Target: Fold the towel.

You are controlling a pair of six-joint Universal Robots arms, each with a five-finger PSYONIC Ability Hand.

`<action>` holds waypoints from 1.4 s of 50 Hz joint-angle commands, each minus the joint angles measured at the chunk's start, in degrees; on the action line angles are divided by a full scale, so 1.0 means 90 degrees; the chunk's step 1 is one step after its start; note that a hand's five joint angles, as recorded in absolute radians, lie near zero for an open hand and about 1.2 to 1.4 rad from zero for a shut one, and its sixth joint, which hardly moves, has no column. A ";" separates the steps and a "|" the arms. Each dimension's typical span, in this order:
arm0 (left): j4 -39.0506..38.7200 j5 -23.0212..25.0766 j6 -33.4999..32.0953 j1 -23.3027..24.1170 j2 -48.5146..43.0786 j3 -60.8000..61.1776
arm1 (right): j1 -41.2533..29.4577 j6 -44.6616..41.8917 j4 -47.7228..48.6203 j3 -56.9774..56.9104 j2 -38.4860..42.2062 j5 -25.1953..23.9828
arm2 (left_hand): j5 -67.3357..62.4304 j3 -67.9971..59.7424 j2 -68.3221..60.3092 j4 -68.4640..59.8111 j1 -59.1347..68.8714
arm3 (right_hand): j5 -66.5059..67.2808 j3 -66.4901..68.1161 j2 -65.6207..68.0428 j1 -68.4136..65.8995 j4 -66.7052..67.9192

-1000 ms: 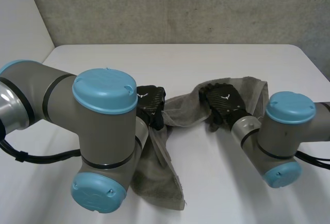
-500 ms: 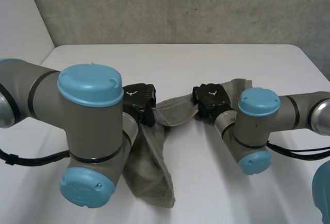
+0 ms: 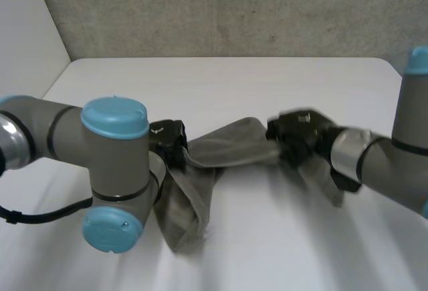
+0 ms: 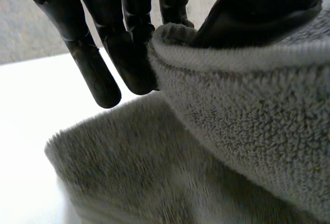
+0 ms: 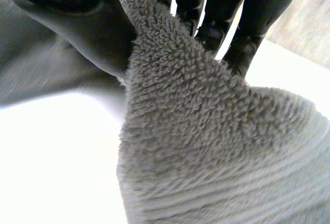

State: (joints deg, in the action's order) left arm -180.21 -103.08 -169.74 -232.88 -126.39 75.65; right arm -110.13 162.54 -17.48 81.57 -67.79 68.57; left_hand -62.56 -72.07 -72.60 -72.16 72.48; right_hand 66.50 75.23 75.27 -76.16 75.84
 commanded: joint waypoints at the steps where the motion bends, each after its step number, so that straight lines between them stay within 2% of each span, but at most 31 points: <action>1: -0.0054 -0.0002 0.0002 0.0094 -0.0458 0.0022 | 0.0341 -0.0697 0.0096 0.1033 -0.0027 -0.0012 | 0.2427 0.2373 0.2432 0.2384 -0.2419 | 0.0389 0.0530 0.0526 -0.0427 0.0463; 2: -0.0054 0.0008 -0.0007 0.0104 -0.0517 0.0022 | 0.0438 -0.0697 0.0252 0.1218 -0.0027 -0.0022 | 0.3773 0.3719 0.3778 0.3730 -0.3765 | 0.0389 0.0530 0.0526 -0.0427 0.0463; 6: -0.0054 -0.0002 -0.0007 0.0182 -0.0556 0.0022 | 0.0566 -0.0697 0.0497 0.1464 -0.0027 -0.0041 | 0.5002 0.4947 0.5006 0.4958 -0.4994 | 0.0389 0.0530 0.0526 -0.0427 0.0463; 8: -0.0045 -0.0002 -0.0007 0.0211 -0.0556 0.0022 | 0.0576 -0.0697 0.0624 0.1542 -0.0027 -0.0041 | 0.6546 0.6492 0.6551 0.6503 -0.6538 | 0.0389 0.0530 0.0526 -0.0427 0.0463; 17: -0.0054 -0.0041 -0.0007 0.0211 -0.0478 0.0032 | 0.0547 -0.0687 0.0634 0.1542 -0.0173 -0.0041 | 0.6553 0.6499 0.6558 0.6509 -0.6545 | 0.0389 0.0530 0.0526 -0.0427 0.0463; 22: -0.0025 -0.0050 -0.0027 0.0221 -0.0488 0.0032 | 0.0596 -0.0483 0.0605 0.1523 -0.0660 -0.0061 | 0.6460 0.6405 0.6464 0.6416 -0.6452 | 0.0389 0.0530 0.0526 -0.0427 0.0463; 25: -0.0005 -0.0050 -0.0056 0.0211 -0.0507 0.0061 | 0.0605 -0.0424 0.0595 0.1493 -0.0818 -0.0051 | 0.5936 0.5882 0.5941 0.5893 -0.5928 | 0.0389 0.0530 0.0526 -0.0427 0.0463; 26: 0.0014 -0.0050 -0.0114 0.0202 -0.0507 0.0100 | 0.0634 -0.0395 0.0585 0.1474 -0.0944 -0.0041 | 0.4789 0.4735 0.4794 0.4745 -0.4781 | 0.0389 0.0530 0.0526 -0.0427 0.0463; 27: 0.0033 -0.0050 -0.0192 0.0192 -0.0478 0.0148 | 0.0673 -0.0385 0.0575 0.1445 -0.1080 -0.0080 | 0.2816 0.2762 0.2821 0.2773 -0.2808 | 0.0389 0.0530 0.0526 -0.0427 0.0463; 28: 0.0034 -0.0050 -0.0193 0.0192 -0.0478 0.0149 | 0.0674 -0.0385 0.0575 0.1445 -0.1081 -0.0080 | 0.2796 0.2742 0.2801 0.2753 -0.2789 | 0.0389 0.0530 0.0526 -0.0427 0.0463; 29: 0.0034 -0.0041 -0.0299 0.0182 -0.0430 0.0188 | 0.0693 -0.0394 0.0556 0.1396 -0.1159 -0.0148 | 0.0779 0.0725 0.0784 0.0736 -0.0771 | 0.0389 0.0530 0.0526 -0.0427 0.0463; 30: 0.0034 -0.0041 -0.0300 0.0182 -0.0429 0.0188 | 0.0703 -0.0414 0.0517 0.1309 -0.1189 -0.0226 | 0.0759 0.0705 0.0764 0.0716 -0.0751 | 0.0389 0.0530 0.0526 -0.0427 0.0463; 31: 0.0034 -0.0012 -0.0445 0.0163 -0.0333 0.0188 | 0.0703 -0.0414 0.0517 0.1308 -0.1189 -0.0227 | -0.0462 -0.0516 -0.0457 -0.0506 0.0470 | 0.0389 0.0530 0.0526 -0.0427 0.0463; 32: 0.0014 -0.0002 -0.0640 0.0153 -0.0196 0.0120 | 0.0703 -0.0443 0.0401 0.1143 -0.1179 -0.0304 | -0.0824 -0.0878 -0.0819 -0.0867 0.0831 | 0.0389 0.0530 0.0526 -0.0427 0.0463; 36: -0.0074 0.0008 -0.1150 0.0084 -0.0009 -0.0183 | 0.0713 -0.0482 0.0136 0.0546 -0.0847 -0.0432 | -0.0827 -0.0881 -0.0822 -0.0871 0.0835 | 0.0389 0.0530 0.0526 -0.0427 0.0463; 38: -0.0200 0.0008 -0.1791 -0.0090 -0.0009 -0.1038 | 0.0625 -0.0541 0.0126 -0.0503 -0.0050 -0.0345 | -0.0827 -0.0881 -0.0822 -0.0871 0.0835 | 0.0389 0.0530 0.0526 -0.0427 0.0463; 39: -0.0201 0.0008 -0.1794 -0.0091 -0.0009 -0.1043 | 0.0625 -0.0541 0.0126 -0.0509 -0.0046 -0.0344 | -0.0827 -0.0881 -0.0822 -0.0871 0.0835 | 0.0389 0.0530 0.0526 -0.0427 0.0463; 41: -0.0366 0.0008 -0.2475 -0.0295 -0.0039 -0.2140 | 0.0538 -0.0628 0.0194 -0.2082 0.0430 -0.0266 | -0.0827 -0.0881 -0.0822 -0.0871 0.0835 | 0.0389 0.0530 0.0526 -0.0427 0.0463; 44: -0.0504 0.0018 -0.2742 -0.0365 0.0010 -0.2732 | 0.0449 -0.0560 0.0390 -0.2843 0.0530 -0.0237 | -0.0827 -0.0881 -0.0822 -0.0871 0.0835 | 0.0389 0.0530 0.0526 -0.0427 0.0463; 46: -0.0882 0.0057 -0.3160 -0.0423 0.0165 -0.3753 | 0.0294 -0.0153 0.1593 -0.3825 0.0472 -0.0168 | -0.0827 -0.0881 -0.0822 -0.0871 0.0835 | 0.0389 0.0530 0.0526 -0.0427 0.0463; 47: -0.0884 0.0057 -0.3162 -0.0423 0.0166 -0.3757 | 0.0293 -0.0150 0.1601 -0.3829 0.0471 -0.0168 | -0.0827 -0.0881 -0.0822 -0.0871 0.0835 | 0.0389 0.0530 0.0526 -0.0427 0.0463; 49: -0.1312 0.0251 -0.3249 -0.0433 0.0555 -0.4283 | 0.0254 0.0840 0.3418 -0.3713 0.0005 -0.0003 | -0.0827 -0.0881 -0.0822 -0.0871 0.0835 | 0.0389 0.0530 0.0526 -0.0427 0.0463; 50: -0.1314 0.0252 -0.3250 -0.0433 0.0557 -0.4285 | 0.0254 0.0846 0.3427 -0.3712 0.0003 -0.0002 | -0.0827 -0.0881 -0.0822 -0.0871 0.0835 | 0.0389 0.0530 0.0526 -0.0427 0.0463; 52: -0.1519 0.0399 -0.3259 -0.0433 0.0801 -0.4285 | 0.0380 0.1789 0.4847 -0.3139 -0.0571 0.0105 | -0.0827 -0.0881 -0.0822 -0.0871 0.0835 | 0.0389 0.0530 0.0526 -0.0427 0.0463; 54: -0.1772 0.0690 -0.3230 -0.0443 0.1112 -0.4110 | 0.0410 0.2102 0.5007 -0.2894 -0.0583 0.0047 | -0.0827 -0.0881 -0.0822 -0.0871 0.0835 | 0.0389 0.0530 0.0526 -0.0427 0.0463; 58: -0.1802 0.0916 -0.3220 -0.0482 0.1250 -0.3455 | 0.0322 0.2066 0.4843 -0.2452 -0.0544 -0.0207 | -0.0827 -0.0881 -0.0822 -0.0871 0.0835 | 0.0389 0.0530 0.0526 -0.0427 0.0463; 60: -0.1812 0.0994 -0.3230 -0.0531 0.1270 -0.2947 | 0.0273 0.1765 0.4396 -0.1947 -0.0525 -0.0664 | -0.0827 -0.0881 -0.0822 -0.0871 0.0835 | 0.0389 0.0530 0.0526 -0.0427 0.0463; 61: -0.1860 0.1052 -0.3249 -0.0598 0.1280 -0.2367 | 0.0273 0.1764 0.4394 -0.1944 -0.0525 -0.0666 | -0.0827 -0.0881 -0.0822 -0.0871 0.0835 | 0.0389 0.0530 0.0526 -0.0427 0.0463; 62: -0.1900 0.1140 -0.3250 -0.0667 0.1299 -0.1752 | 0.0273 0.1522 0.4142 -0.1673 -0.0496 -0.0908 | -0.0827 -0.0881 -0.0822 -0.0871 0.0835 | 0.0389 0.0530 0.0526 -0.0427 0.0463; 68: -0.2173 0.1541 -0.3269 -0.0824 0.1270 -0.0056 | 0.0273 0.0409 0.3254 -0.0619 -0.0252 -0.1310 | -0.0827 -0.0881 -0.0822 -0.0871 0.0835 | 0.0389 0.0530 0.0526 -0.0427 0.0463; 70: -0.2513 0.1736 -0.3308 -0.0882 0.1182 0.0954 | 0.0273 0.0116 0.3029 -0.0326 -0.0232 -0.1340 | -0.0827 -0.0881 -0.0822 -0.0871 0.0835 | 0.0389 0.0530 0.0526 -0.0427 0.0463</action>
State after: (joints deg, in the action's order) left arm -198.44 -91.18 -198.99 -239.36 -114.59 65.54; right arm -107.66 173.86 18.53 69.60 -71.80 59.47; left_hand -66.04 -76.02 -76.88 -77.56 75.19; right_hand 66.50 76.00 75.27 -76.49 75.82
